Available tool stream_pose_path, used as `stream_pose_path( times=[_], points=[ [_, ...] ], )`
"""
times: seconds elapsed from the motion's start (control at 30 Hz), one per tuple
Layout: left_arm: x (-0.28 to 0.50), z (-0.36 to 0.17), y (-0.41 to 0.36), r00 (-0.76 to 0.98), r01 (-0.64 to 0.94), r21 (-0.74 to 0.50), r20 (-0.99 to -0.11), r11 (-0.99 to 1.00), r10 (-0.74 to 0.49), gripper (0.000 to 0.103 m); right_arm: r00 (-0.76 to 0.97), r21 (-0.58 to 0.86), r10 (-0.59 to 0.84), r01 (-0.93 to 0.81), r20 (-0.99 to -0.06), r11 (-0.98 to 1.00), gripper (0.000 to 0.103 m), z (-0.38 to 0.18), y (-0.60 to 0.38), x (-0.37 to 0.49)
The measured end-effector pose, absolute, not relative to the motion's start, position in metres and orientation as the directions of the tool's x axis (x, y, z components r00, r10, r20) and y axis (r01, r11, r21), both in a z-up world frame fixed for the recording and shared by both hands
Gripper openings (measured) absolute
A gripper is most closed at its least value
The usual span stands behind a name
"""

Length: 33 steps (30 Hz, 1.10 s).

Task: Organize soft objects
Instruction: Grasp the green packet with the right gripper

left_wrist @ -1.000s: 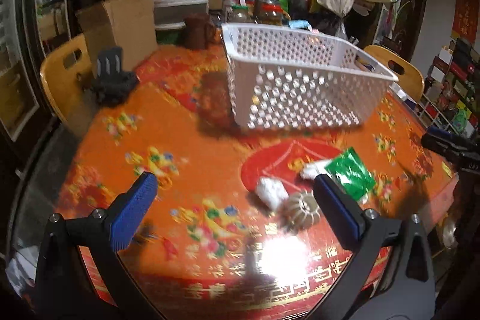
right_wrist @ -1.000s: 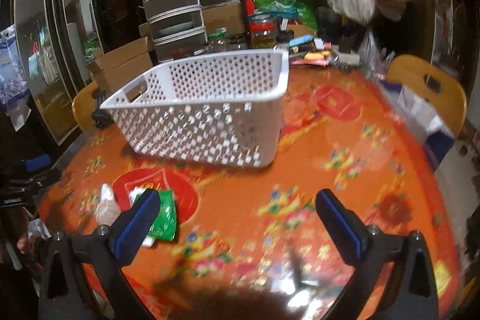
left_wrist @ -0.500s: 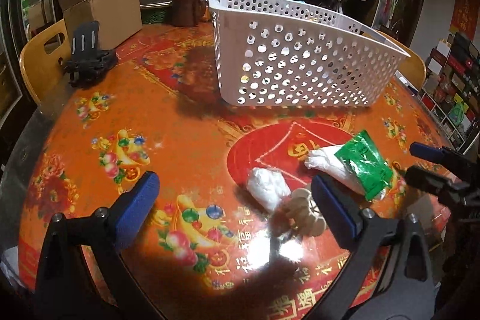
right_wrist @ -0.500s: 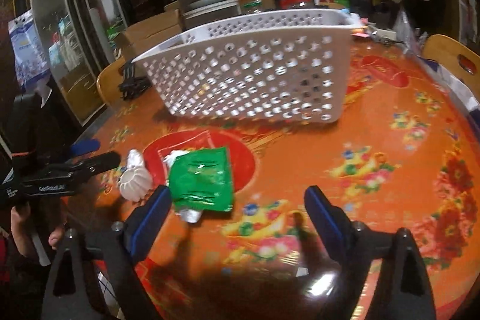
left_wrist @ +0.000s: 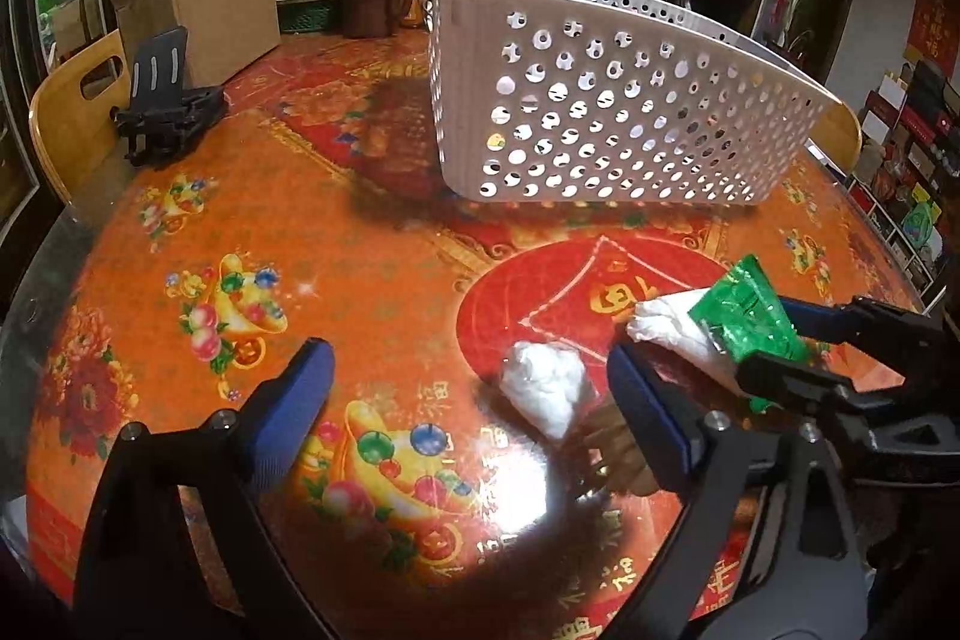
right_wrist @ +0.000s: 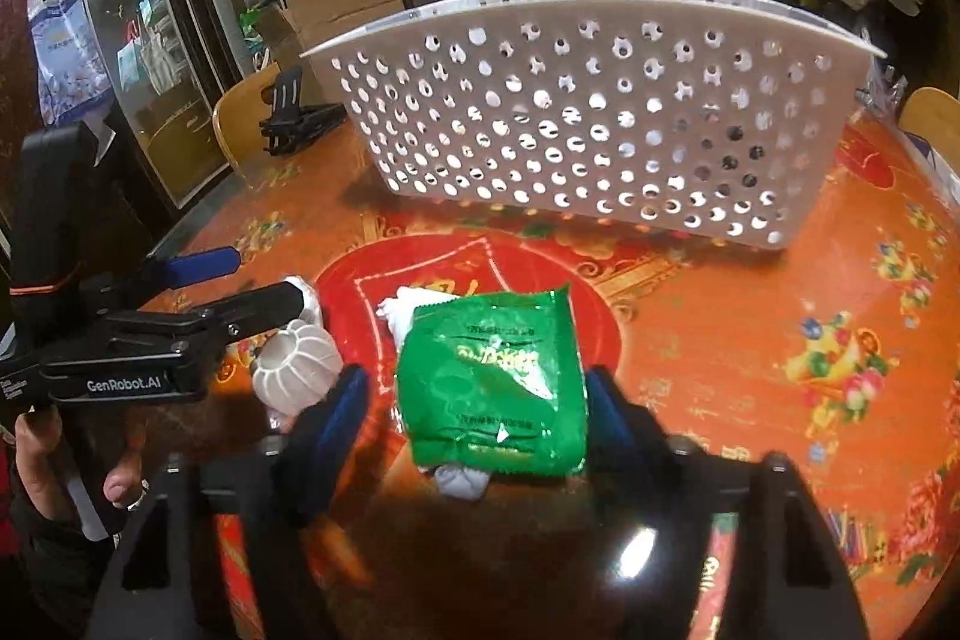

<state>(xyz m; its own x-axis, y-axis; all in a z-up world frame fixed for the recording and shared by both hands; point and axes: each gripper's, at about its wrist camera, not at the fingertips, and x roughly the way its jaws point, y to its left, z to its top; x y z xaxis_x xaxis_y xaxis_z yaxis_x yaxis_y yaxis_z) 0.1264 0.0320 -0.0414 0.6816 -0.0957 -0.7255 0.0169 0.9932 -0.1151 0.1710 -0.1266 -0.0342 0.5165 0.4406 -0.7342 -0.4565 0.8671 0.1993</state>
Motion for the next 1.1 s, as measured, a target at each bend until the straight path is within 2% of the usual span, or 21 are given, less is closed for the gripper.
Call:
stream_pose_path(
  times=[0.1,0.33,0.6,0.8,0.83,0.87,0.9,1.1],
  points=[
    [0.128,-0.042,0.029,0.679,0.022,-0.112,-0.728,0.993,-0.097,0.083,0.509,0.201,0.442,-0.46,-0.738,0.865,0.062,-0.037,-0.125,0.174],
    [0.134,-0.042,0.023,0.668,0.033,-0.123,-0.736,0.992,-0.114,0.07,0.524,0.2,0.449,-0.464,-0.724,0.863,0.055,-0.033,-0.132,0.168],
    [0.142,-0.045,0.02,0.644,0.039,-0.199,-0.744,0.979,-0.178,0.05,0.552,0.226,0.46,-0.44,-0.695,0.869,0.053,-0.025,-0.151,0.163],
    [0.145,-0.048,0.018,0.625,0.022,-0.237,-0.755,0.971,-0.199,0.05,0.571,0.235,0.46,-0.425,-0.68,0.874,0.053,-0.019,-0.165,0.162],
    [0.146,-0.048,0.018,0.624,0.019,-0.237,-0.756,0.971,-0.197,0.05,0.573,0.235,0.459,-0.423,-0.679,0.875,0.051,-0.019,-0.167,0.162],
    [0.147,-0.048,0.017,0.622,0.014,-0.236,-0.759,0.972,-0.193,0.05,0.576,0.234,0.457,-0.42,-0.678,0.877,0.044,-0.018,-0.169,0.162],
    [0.148,-0.048,0.016,0.62,0.009,-0.232,-0.761,0.973,-0.188,0.049,0.577,0.237,0.457,-0.418,-0.677,0.877,0.033,-0.018,-0.171,0.162],
    [0.144,-0.047,0.017,0.615,-0.008,-0.223,-0.77,0.975,-0.171,0.049,0.573,0.242,0.457,-0.414,-0.68,0.878,0.032,-0.019,-0.18,0.162]
  ],
)
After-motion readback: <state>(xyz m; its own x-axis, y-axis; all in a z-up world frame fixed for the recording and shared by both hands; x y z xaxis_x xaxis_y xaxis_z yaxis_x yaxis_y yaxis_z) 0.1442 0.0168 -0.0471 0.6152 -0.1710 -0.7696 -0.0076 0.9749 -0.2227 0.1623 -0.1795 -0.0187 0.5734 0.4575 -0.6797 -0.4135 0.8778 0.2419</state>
